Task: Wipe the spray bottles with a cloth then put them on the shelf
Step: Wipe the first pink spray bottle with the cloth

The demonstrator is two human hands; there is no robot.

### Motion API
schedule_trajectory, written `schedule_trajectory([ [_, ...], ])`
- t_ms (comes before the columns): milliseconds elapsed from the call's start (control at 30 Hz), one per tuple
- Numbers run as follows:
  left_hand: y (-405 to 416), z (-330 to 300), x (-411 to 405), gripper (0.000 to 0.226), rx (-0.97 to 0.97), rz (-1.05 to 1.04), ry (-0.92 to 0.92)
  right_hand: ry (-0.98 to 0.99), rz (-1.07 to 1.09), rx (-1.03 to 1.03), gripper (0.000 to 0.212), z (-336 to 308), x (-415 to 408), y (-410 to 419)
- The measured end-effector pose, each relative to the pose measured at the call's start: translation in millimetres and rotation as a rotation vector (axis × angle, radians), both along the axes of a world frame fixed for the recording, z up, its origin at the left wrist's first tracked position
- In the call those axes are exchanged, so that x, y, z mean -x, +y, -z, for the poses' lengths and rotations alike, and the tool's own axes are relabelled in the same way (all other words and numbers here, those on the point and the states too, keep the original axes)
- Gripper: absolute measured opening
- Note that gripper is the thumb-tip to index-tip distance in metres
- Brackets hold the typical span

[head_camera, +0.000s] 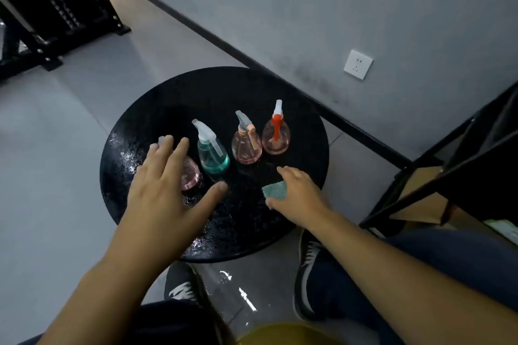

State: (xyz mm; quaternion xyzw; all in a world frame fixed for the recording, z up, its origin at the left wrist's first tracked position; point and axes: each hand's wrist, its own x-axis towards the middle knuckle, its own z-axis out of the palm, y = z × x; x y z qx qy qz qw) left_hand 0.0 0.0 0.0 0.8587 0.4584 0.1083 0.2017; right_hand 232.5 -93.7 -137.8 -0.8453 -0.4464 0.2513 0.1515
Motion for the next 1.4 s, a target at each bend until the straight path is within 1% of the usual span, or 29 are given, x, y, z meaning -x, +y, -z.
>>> schedule_trajectory([
  [67, 4, 3, 0, 0.102, 0.004, 0.02, 0.001, -0.008, 0.011, 0.022, 0.089, 11, -1, 7],
  [100, 6, 5, 1, 0.101, 0.0, 0.018, 0.008, -0.043, 0.018, 0.032, 0.085, 17, 0, 9],
  [200, 12, 10, 2, 0.1, -0.007, 0.012, 0.003, -0.223, 0.025, -0.001, 0.061, 29, 3, 19],
  [233, 13, 11, 2, 0.1, -0.009, 0.006, 0.003, -0.244, 0.035, -0.014, 0.054, 32, 4, 22],
  [300, 15, 10, 0, 0.1, -0.011, -0.001, 0.006, -0.2, 0.053, 0.008, 0.052, 36, 5, 26],
  [400, 14, 13, -2, 0.1, -0.012, 0.004, 0.01, -0.114, 0.055, 0.076, 0.065, 48, 4, 28],
  [433, 14, 14, -3, 0.1, -0.01, 0.004, 0.017, -0.099, 0.059, 0.081, 0.065, 51, 4, 27],
  [467, 14, 15, -3, 0.1, -0.007, 0.004, 0.021, -0.092, 0.062, 0.068, 0.06, 54, 4, 27],
  [567, 13, 16, -6, 0.099, -0.007, 0.001, 0.023, -0.115, 0.061, 0.016, 0.03, 54, 1, 25],
  [600, 12, 15, -7, 0.099, -0.001, 0.005, 0.027, -0.094, 0.081, 0.007, 0.027, 52, -1, 24],
  [667, 11, 15, -9, 0.099, 0.005, 0.012, 0.024, 0.003, 0.15, -0.029, 0.029, 48, -4, 21],
  [767, 10, 13, -10, 0.099, 0.004, 0.016, 0.018, 0.235, 0.262, -0.117, 0.031, 43, -8, 19],
  [833, 8, 12, -10, 0.099, 0.002, 0.015, 0.013, 0.292, 0.327, -0.149, 0.026, 43, -12, 18],
  [900, 8, 11, -10, 0.099, 0.001, 0.019, 0.009, 0.267, 0.397, -0.175, 0.022, 45, -14, 15],
  [1000, 9, 11, -7, 0.098, -0.001, 0.017, 0.006, 0.2, 0.455, -0.211, 0.022, 48, -17, 9],
  [1200, 12, 12, -1, 0.094, 0.005, 0.006, -0.002, -0.023, 0.374, -0.197, 0.021, 53, -15, 4],
  [1233, 13, 12, -1, 0.094, 0.007, 0.005, 0.0, -0.038, 0.361, -0.164, 0.024, 53, -14, 5],
  [1333, 14, 11, 0, 0.093, 0.017, -0.001, -0.003, -0.003, 0.339, -0.035, 0.051, 54, -14, 9],
  [1367, 15, 12, 0, 0.092, 0.019, -0.003, -0.006, 0.02, 0.327, -0.009, 0.054, 54, -15, 9],
  [1400, 15, 12, 1, 0.091, 0.021, -0.003, -0.007, 0.036, 0.304, 0.003, 0.053, 55, -15, 10],
])
